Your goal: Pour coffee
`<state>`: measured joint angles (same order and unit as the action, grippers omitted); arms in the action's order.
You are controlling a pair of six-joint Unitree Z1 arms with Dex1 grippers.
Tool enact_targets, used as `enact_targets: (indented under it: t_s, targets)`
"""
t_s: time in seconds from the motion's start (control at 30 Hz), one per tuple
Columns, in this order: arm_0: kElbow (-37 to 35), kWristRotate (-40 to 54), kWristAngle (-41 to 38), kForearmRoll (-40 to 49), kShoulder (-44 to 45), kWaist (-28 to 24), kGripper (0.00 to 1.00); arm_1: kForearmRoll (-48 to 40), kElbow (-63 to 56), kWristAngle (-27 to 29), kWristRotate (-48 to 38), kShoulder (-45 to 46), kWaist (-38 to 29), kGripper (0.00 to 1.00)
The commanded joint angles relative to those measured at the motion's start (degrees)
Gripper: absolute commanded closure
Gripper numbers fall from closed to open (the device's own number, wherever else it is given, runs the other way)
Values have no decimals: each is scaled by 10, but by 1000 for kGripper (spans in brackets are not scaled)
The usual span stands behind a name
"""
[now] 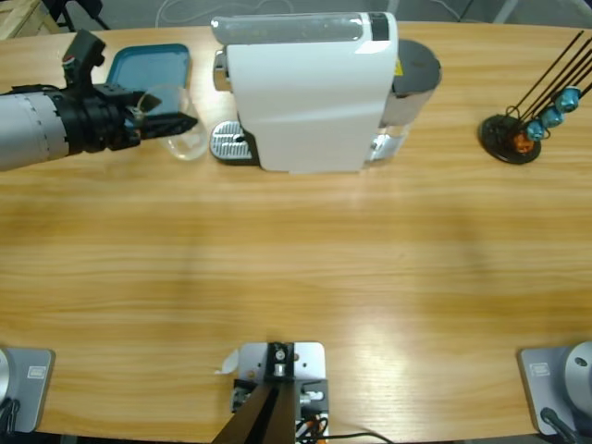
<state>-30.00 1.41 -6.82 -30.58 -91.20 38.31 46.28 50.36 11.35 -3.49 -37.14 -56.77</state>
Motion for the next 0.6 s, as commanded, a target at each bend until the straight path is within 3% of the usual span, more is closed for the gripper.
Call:
enact_targets:
  t_s: [0.03, 0.6]
  targets:
    - [-11, 45, -13, 9, -86, 11, 768, 1, -19, -9, -7, 14, 7, 92]
    - [-88, 41, -17, 8, -136, 11, 768, -1, -21, -8, -7, 13, 10, 92]
